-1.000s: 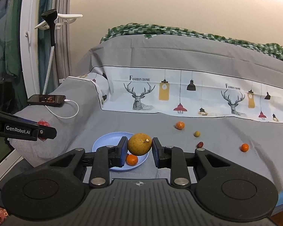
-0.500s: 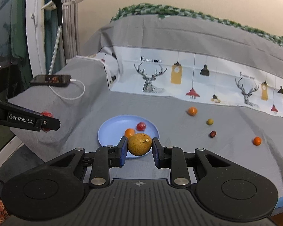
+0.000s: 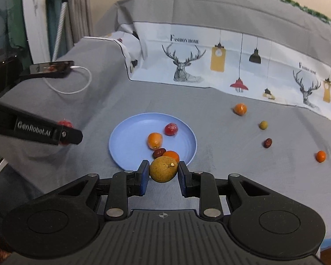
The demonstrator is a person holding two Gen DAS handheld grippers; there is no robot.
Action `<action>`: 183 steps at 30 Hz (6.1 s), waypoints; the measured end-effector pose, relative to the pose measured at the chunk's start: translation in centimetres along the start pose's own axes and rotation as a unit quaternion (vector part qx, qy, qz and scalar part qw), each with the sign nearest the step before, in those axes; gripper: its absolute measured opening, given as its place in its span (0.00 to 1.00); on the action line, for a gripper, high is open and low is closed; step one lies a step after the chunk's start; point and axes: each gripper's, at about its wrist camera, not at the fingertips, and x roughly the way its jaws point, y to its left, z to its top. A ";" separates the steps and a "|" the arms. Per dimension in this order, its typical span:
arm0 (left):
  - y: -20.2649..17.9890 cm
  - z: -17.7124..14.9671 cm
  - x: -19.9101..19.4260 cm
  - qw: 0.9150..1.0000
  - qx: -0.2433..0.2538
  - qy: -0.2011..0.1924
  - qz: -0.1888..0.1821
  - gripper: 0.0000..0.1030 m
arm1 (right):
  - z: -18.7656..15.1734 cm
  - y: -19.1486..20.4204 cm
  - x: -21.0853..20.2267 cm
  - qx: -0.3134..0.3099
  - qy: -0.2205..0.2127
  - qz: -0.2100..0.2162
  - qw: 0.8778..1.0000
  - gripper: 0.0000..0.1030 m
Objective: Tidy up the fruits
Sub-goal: 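Carry both fruits over the blue plate and open both tools to release them, then lift both tools back from the plate, then grasp a wrapped orange with the left tool while the right tool grasps a red date, then carry both fruits to the blue plate and open both tools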
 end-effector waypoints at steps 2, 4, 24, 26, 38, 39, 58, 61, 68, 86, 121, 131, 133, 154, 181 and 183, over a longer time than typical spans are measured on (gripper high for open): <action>0.1 0.9 1.6 1.000 0.001 0.009 0.000 0.32 | 0.4 -0.2 1.7 0.003 0.008 -0.001 1.000 0.28; 0.3 1.7 3.2 1.000 0.003 0.015 -0.001 0.32 | 0.8 -0.5 3.4 0.009 0.016 -0.002 1.000 0.28; 0.2 6.4 11.8 0.998 0.062 -0.013 0.029 0.99 | 3.5 -1.8 15.4 -0.054 0.056 -0.025 0.997 0.70; 0.2 6.0 10.2 0.997 0.071 -0.019 0.035 0.99 | 3.3 -2.0 13.7 -0.067 0.044 -0.024 0.996 0.79; 0.9 -1.3 0.3 0.998 0.011 0.016 0.060 1.00 | -0.9 -0.1 2.0 -0.017 0.073 0.000 0.997 0.90; 0.8 -1.6 -0.5 0.998 0.005 0.008 0.056 1.00 | -0.8 0.1 1.2 -0.020 0.062 -0.003 0.998 0.91; -1.8 -3.6 -10.0 0.995 0.003 -0.099 0.030 1.00 | -2.1 2.0 -9.3 -0.045 -0.058 -0.026 0.997 0.99; -2.3 -4.0 -10.6 0.994 0.010 -0.106 0.030 1.00 | -2.2 1.7 -10.0 -0.042 -0.068 -0.030 0.996 0.99; -3.1 -4.0 -11.2 0.993 0.020 -0.114 0.036 1.00 | -2.6 1.4 -10.7 -0.036 -0.078 -0.030 0.996 0.99; -4.7 -2.7 -9.0 0.994 0.045 -0.089 0.051 1.00 | -2.9 -1.2 -8.7 0.031 -0.060 -0.023 0.997 0.99; -12.8 14.7 12.7 0.992 0.088 -0.054 0.069 1.00 | -0.5 -25.3 23.6 0.186 0.020 -0.234 0.954 0.99; -22.2 21.8 30.9 0.982 0.187 -0.029 -0.009 1.00 | -1.0 -25.1 23.5 0.176 -0.021 -0.257 0.950 0.72; -22.8 22.4 33.3 0.983 0.185 -0.010 -0.017 1.00 | -1.0 -25.0 23.5 0.176 -0.024 -0.263 0.948 0.72; -13.2 14.9 12.8 0.992 0.123 -0.001 -0.029 0.40 | -0.2 -22.4 12.0 0.167 -0.060 -0.279 0.944 0.20; -3.2 -3.7 -12.3 0.996 0.025 -0.086 0.001 0.40 | -3.8 -2.4 -13.6 0.048 -0.159 -0.109 0.980 0.20; -2.9 -3.9 -12.8 0.996 0.023 -0.091 0.002 0.40 | -3.8 -2.0 -13.8 0.043 -0.160 -0.108 0.980 0.20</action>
